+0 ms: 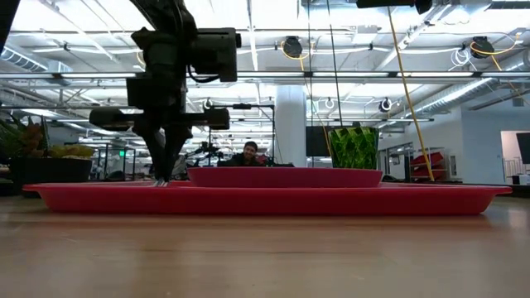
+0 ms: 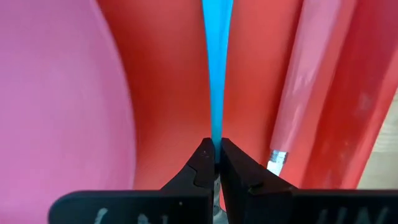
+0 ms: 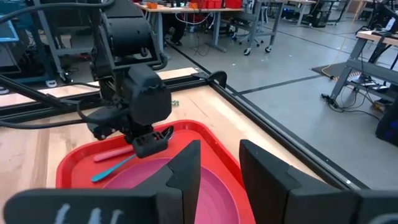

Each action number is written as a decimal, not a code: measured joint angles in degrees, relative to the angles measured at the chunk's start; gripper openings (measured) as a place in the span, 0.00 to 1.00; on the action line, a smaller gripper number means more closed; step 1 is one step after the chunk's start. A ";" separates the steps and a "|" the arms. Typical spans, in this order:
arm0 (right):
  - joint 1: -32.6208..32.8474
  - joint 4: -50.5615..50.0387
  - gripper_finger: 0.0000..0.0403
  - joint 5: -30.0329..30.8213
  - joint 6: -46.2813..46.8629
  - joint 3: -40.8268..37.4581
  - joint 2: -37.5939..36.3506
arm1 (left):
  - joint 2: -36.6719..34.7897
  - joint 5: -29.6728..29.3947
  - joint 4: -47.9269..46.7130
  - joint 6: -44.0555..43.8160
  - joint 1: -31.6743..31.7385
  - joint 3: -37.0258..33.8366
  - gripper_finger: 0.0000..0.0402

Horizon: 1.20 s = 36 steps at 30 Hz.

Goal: Pick and place plate/cup/fork/spoon on tray
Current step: Put the blue spoon on the red tray to the right of the pink fork

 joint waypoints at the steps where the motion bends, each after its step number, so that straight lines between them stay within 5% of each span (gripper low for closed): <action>1: -0.01 -0.02 0.26 -0.01 0.00 -0.01 0.00 | -0.06 -0.21 0.20 0.02 0.16 0.00 0.02; 36: 0.00 0.87 0.26 -0.27 0.20 -1.18 -0.02 | 3.73 -1.82 0.26 1.05 2.16 -0.01 0.01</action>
